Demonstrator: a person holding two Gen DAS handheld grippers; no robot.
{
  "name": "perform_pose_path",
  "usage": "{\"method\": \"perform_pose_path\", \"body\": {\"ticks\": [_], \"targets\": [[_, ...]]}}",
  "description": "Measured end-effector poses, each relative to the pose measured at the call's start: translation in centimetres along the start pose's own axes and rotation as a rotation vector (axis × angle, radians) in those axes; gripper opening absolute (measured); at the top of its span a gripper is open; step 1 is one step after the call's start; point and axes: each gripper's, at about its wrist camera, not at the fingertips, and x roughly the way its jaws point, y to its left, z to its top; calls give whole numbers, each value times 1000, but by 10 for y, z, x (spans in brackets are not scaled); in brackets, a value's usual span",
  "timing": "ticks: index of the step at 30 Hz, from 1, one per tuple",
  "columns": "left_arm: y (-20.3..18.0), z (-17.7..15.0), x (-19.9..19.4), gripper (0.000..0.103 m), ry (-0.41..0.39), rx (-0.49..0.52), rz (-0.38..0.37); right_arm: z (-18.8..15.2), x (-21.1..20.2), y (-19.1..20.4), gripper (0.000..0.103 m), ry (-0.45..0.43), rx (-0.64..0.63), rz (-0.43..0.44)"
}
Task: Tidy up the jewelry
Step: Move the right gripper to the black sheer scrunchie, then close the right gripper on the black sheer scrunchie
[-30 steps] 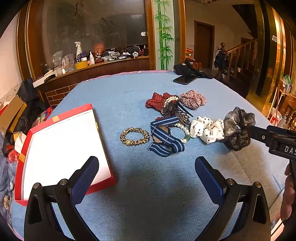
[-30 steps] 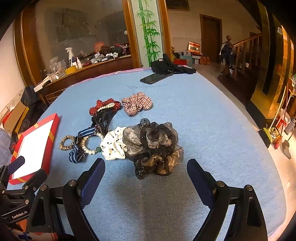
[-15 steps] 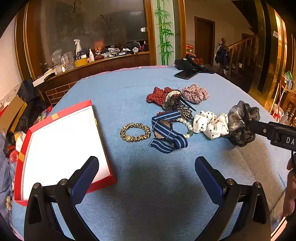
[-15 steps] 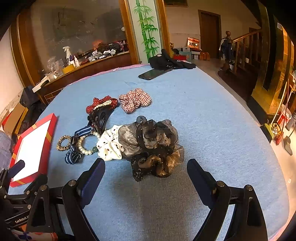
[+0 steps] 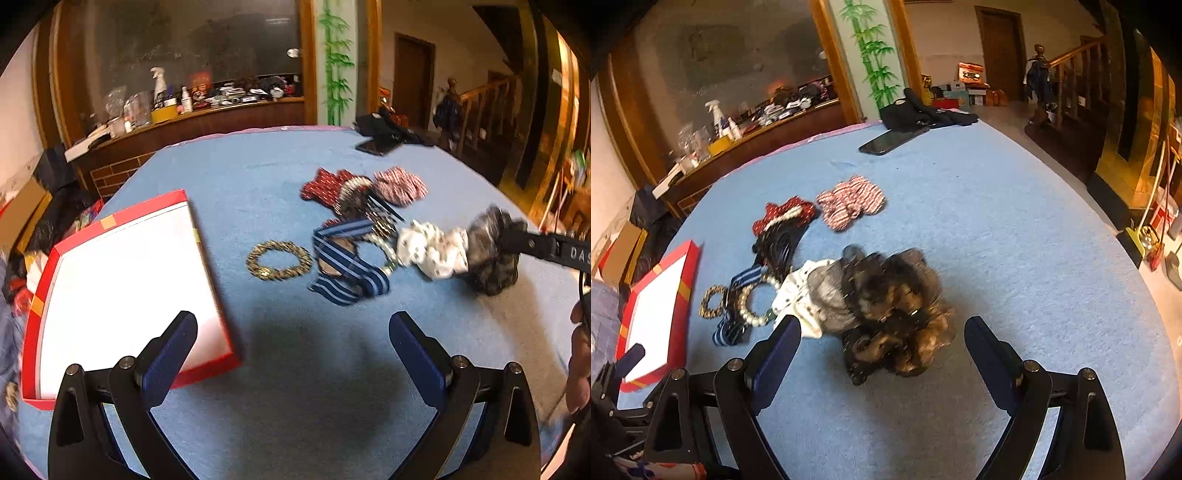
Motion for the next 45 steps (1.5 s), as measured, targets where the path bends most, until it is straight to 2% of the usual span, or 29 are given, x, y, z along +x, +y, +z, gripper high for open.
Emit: {"method": "perform_pose_path", "body": {"ticks": [6, 11, 18, 19, 21, 22, 23, 25, 31, 35, 38, 39, 40, 45], "targets": [[30, 6, 5, 103, 13, -102, -30, 6, 1, -17, 93, -8, 61, 5], [21, 11, 11, 102, 29, -88, -72, 7, 13, -15, 93, 13, 70, 30], [13, 14, 18, 102, 38, -74, -92, 9, 35, -12, 93, 48, 74, 50], [14, 14, 20, 102, 45, -77, -97, 8, 38, -11, 89, 49, 72, 59], [18, 15, 26, 102, 59, -90, -94, 7, 42, -8, 63, 53, 53, 59], [19, 15, 28, 102, 61, -93, -92, 6, 44, -7, 32, 54, 43, 47], [20, 16, 30, 102, 66, -93, -92, 6, 45, -8, 14, 50, 40, 47], [21, 18, 34, 102, 70, -85, -91, 7, 40, -16, 10, 23, 74, 81], [15, 28, 47, 102, 70, -6, -78, 10, 16, -20, 8, -106, 89, 107], [15, 34, 66, 101, 97, 47, -77, 12, 15, -19, 8, -111, 81, 108], [13, 39, 86, 80, 148, 89, -89, 13, 17, -20, 8, -98, 85, 109], [13, 41, 92, 67, 166, 99, -83, 13, 17, -20, 8, -94, 87, 112], [13, 43, 100, 60, 186, 105, -72, 13, 18, -20, 8, -89, 87, 114], [14, 45, 114, 59, 221, 125, -71, 12, 18, -21, 8, -85, 86, 116]]}}
